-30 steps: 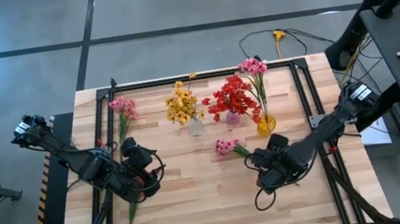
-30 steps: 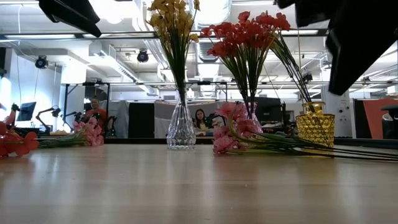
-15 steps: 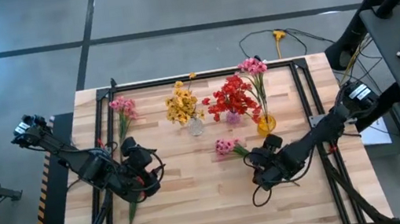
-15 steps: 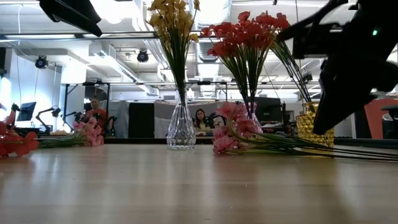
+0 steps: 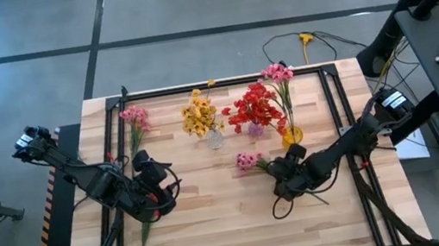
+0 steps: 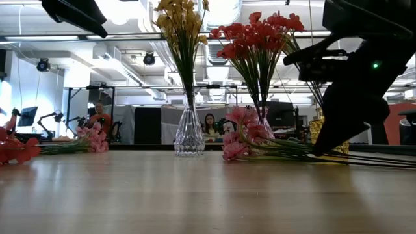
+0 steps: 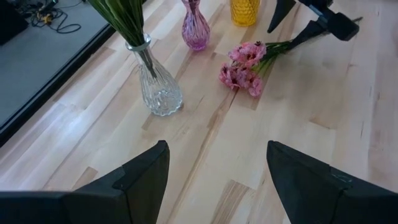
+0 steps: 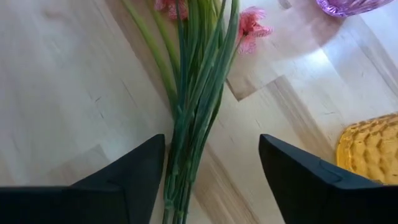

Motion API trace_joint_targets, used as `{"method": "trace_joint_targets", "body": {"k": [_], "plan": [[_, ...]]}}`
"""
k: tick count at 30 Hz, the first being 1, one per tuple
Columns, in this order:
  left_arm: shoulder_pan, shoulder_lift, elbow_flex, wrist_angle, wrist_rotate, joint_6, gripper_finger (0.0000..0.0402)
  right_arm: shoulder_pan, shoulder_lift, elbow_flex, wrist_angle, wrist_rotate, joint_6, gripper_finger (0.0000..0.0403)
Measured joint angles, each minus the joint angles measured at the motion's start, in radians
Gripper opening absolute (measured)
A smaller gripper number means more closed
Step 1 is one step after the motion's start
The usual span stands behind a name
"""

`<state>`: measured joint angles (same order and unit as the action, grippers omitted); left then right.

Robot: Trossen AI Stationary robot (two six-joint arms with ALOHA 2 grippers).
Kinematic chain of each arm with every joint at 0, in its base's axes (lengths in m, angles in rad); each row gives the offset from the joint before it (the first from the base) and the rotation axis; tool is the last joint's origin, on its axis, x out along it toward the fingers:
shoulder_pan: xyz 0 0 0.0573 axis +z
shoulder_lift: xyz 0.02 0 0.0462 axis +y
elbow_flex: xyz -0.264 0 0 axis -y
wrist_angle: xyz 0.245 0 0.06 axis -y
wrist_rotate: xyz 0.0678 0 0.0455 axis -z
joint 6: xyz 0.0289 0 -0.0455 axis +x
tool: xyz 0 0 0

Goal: Sort flowers into vase by color
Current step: Put the right pink flowers into the yellow vase

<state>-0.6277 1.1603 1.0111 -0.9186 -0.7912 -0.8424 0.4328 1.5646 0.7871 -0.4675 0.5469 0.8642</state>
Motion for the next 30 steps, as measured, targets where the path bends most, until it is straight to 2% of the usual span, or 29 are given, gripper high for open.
{"method": "trace_joint_targets", "body": {"k": [7,18,24,30], "plan": [[0.000,0.000,0.000,-0.001,-0.007,0.000,0.0251,0.000,0.000,-0.004,0.013,-0.005,0.004,0.0181],[0.000,0.000,0.000,-0.001,-0.007,0.000,0.0251,0.000,0.008,-0.006,0.029,-0.005,0.011,0.0025],[0.000,0.000,0.000,-0.001,-0.007,0.000,0.0251,0.001,-0.028,-0.006,0.031,-0.005,0.011,0.0011],[0.000,0.000,0.000,-0.001,-0.007,0.000,0.0251,0.027,-0.148,-0.006,0.045,0.024,-0.008,0.0010]]}}
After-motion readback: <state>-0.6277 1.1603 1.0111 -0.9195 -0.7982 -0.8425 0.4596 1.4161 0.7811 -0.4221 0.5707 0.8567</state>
